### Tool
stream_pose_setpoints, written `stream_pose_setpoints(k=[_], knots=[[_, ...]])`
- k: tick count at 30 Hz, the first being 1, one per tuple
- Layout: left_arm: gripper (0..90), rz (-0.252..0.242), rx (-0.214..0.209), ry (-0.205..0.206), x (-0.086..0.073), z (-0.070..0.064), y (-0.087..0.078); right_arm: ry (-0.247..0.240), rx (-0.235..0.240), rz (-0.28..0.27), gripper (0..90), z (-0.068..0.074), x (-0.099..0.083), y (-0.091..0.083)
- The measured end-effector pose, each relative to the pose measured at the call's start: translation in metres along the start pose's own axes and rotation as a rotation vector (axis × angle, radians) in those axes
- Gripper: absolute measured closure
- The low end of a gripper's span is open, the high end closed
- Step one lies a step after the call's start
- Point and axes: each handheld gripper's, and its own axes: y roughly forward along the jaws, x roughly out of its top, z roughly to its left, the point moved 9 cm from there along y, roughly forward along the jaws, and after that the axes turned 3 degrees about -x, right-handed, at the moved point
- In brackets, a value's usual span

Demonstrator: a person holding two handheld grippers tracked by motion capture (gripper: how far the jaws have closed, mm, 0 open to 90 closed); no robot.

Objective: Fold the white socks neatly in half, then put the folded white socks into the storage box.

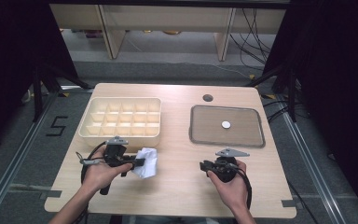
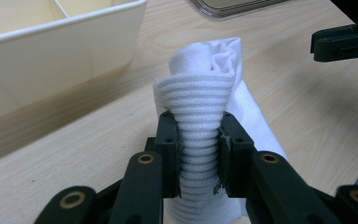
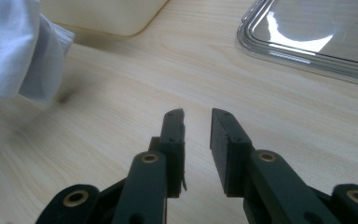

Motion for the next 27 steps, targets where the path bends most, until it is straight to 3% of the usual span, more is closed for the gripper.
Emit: stream_pose_setpoints(k=[2,4,5,7,8,9,10,13,14,16,17,18,19,20,22,23,24,25,27], knots=[[72.8,-0.015,0.008,-0.007,0.001,0.001,-0.002,-0.017,-0.012,-0.013,75.0,-0.003,0.002,0.0],[72.7,-0.017,0.011,-0.007,0.002,0.003,-0.005,0.007,-0.011,-0.015,74.6,-0.001,0.003,0.0],[72.8,-0.023,0.012,-0.014,0.003,0.004,-0.006,-0.023,-0.016,-0.019,73.9,-0.004,0.004,-0.001],[72.8,-0.022,0.024,-0.011,0.003,0.006,-0.009,-0.017,-0.004,-0.021,73.1,-0.005,0.003,-0.001],[72.7,-0.046,0.017,-0.03,0.005,0.006,-0.009,-0.008,0.0,-0.023,72.8,-0.004,0.003,0.0],[72.8,-0.029,0.024,-0.012,0.005,0.008,-0.011,0.008,-0.016,-0.018,72.4,-0.005,0.001,-0.001],[72.8,-0.044,0.024,-0.024,0.006,0.008,-0.012,-0.007,-0.019,-0.02,72.1,-0.009,0.001,-0.002],[72.7,-0.043,0.029,-0.018,0.007,0.012,-0.016,0.017,-0.024,-0.031,71.5,-0.012,-0.002,-0.004],[72.7,-0.059,0.037,-0.02,0.008,0.013,-0.017,-0.012,-0.023,-0.034,71.3,-0.016,-0.002,-0.005],[72.8,-0.057,0.04,-0.019,0.009,0.015,-0.021,-0.004,-0.043,-0.031,70.9,-0.02,-0.004,-0.006],[72.7,-0.069,0.042,-0.018,0.01,0.016,-0.021,0.012,-0.038,-0.033,70.4,-0.019,-0.005,-0.007],[72.7,-0.08,0.042,-0.027,0.012,0.016,-0.023,-0.009,-0.06,-0.028,70.1,-0.024,-0.005,-0.008],[72.7,-0.094,0.047,-0.036,0.013,0.017,-0.025,0.011,-0.053,-0.04,69.9,-0.023,-0.006,-0.007],[72.8,-0.091,0.041,-0.033,0.013,0.018,-0.027,-0.027,-0.067,-0.046,69.7,-0.028,-0.006,-0.008],[72.7,-0.104,0.056,-0.035,0.016,0.021,-0.03,-0.018,-0.077,-0.043,69.2,-0.031,-0.008,-0.008],[72.7,-0.104,0.056,-0.035,0.016,0.021,-0.03,-0.018,-0.057,-0.053,68.9,-0.03,-0.009,-0.007],[72.7,-0.108,0.054,-0.034,0.017,0.023,-0.032,-0.025,-0.088,-0.048,68.5,-0.034,-0.011,-0.008],[72.8,-0.121,0.064,-0.037,0.019,0.025,-0.034,0.01,-0.061,-0.057,68.2,-0.03,-0.012,-0.006],[72.7,-0.129,0.066,-0.043,0.021,0.028,-0.037,-0.015,-0.066,-0.056,67.7,-0.034,-0.013,-0.006]])
